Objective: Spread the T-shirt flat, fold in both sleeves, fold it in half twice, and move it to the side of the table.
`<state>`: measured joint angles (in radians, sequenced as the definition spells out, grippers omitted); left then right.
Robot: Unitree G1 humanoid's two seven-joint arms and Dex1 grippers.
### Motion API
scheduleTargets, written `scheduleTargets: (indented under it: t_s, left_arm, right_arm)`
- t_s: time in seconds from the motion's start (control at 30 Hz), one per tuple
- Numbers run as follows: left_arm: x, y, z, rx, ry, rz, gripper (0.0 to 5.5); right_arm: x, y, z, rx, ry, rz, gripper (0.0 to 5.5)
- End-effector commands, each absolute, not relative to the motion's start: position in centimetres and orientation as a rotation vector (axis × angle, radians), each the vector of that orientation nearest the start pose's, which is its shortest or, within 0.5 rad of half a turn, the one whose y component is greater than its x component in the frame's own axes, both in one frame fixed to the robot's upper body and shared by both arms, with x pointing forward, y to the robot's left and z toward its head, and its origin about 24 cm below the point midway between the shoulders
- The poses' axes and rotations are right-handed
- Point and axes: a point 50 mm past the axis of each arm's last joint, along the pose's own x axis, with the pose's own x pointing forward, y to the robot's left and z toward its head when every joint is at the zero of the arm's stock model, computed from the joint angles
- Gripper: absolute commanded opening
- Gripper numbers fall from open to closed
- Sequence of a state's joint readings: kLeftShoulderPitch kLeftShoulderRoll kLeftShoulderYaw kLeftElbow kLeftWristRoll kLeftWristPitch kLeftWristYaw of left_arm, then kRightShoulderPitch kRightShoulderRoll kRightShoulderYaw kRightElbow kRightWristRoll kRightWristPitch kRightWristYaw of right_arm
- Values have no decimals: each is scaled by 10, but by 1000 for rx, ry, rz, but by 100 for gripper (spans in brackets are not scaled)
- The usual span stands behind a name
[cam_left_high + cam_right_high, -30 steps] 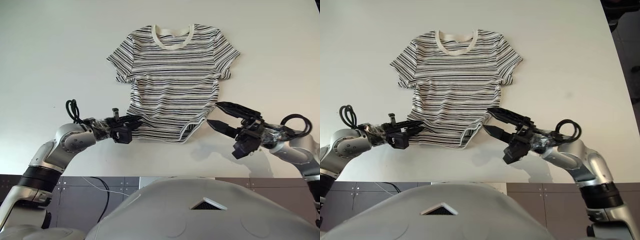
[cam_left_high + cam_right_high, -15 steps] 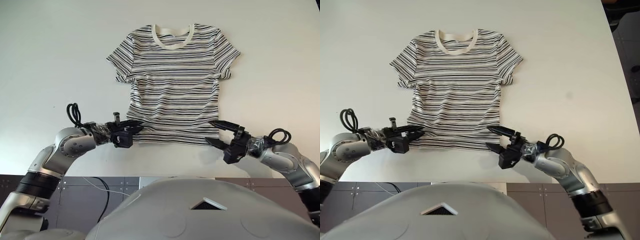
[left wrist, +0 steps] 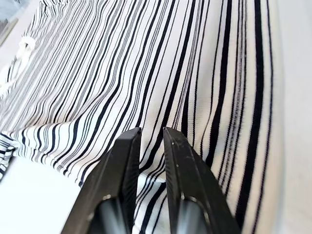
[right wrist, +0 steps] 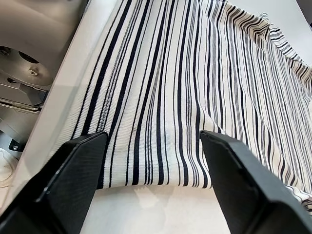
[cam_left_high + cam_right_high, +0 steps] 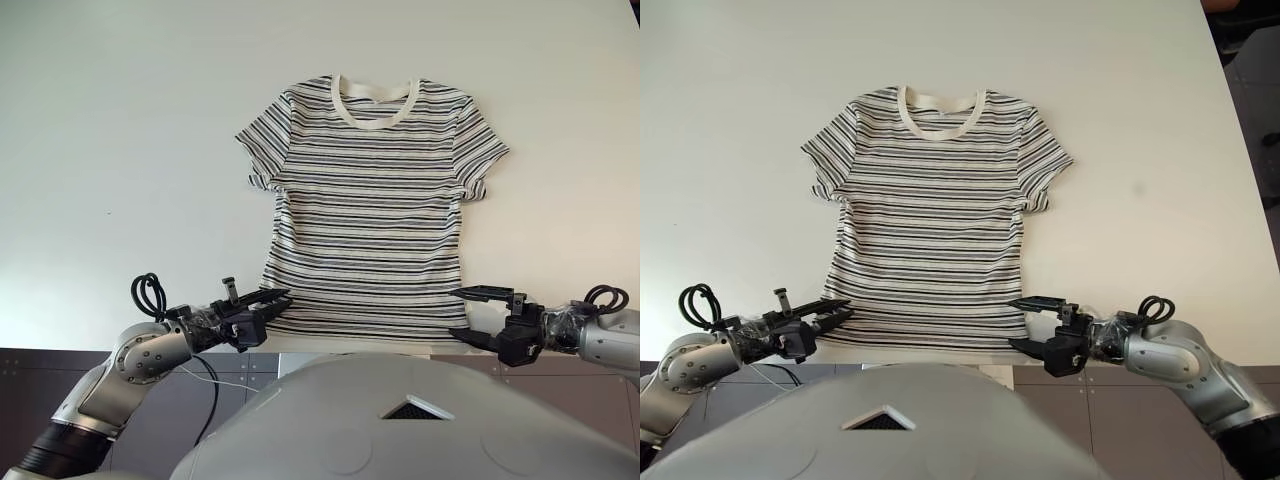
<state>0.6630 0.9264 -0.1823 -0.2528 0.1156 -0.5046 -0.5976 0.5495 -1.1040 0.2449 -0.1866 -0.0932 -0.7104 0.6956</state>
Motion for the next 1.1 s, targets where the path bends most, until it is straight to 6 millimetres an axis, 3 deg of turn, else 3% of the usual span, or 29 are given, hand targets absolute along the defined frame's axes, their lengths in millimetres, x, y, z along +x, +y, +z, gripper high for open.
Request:
scheduleTargets:
  t_s: [0.03, 0.1, 0.23, 0.33, 0.4, 0.53, 0.63, 0.77, 0.93, 1.1]
  left_arm:
    - [82, 218, 30, 670, 364, -1180, 84]
    - [79, 219, 30, 595, 424, -1178, 84]
    - [88, 207, 54, 384, 435, -1151, 84]
    - [96, 204, 71, 284, 457, -1153, 84]
    - [112, 205, 84, 223, 405, -1095, 84]
    - [175, 223, 105, 83, 255, -774, 84]
    - [218, 242, 99, -2, 252, -492, 84]
    - [253, 259, 69, -72, 382, -232, 84]
    - [270, 258, 37, -306, 502, -175, 84]
    - [276, 253, 27, -466, 517, -181, 123]
  right_arm:
    - [97, -232, 42, -901, 256, 1486, 350]
    - [98, -233, 44, -903, 262, 1492, 350]
    - [106, -236, 50, -889, 256, 1445, 350]
    - [124, -237, 58, -869, 206, 1336, 350]
    - [136, -235, 66, -814, 164, 1250, 350]
    - [168, -226, 94, -517, 39, 991, 350]
    - [186, -225, 106, -321, 7, 843, 350]
    - [209, -242, 111, -217, 4, 657, 350]
    - [220, -251, 110, -255, 5, 608, 350]
    - [226, -244, 110, -282, -12, 622, 353]
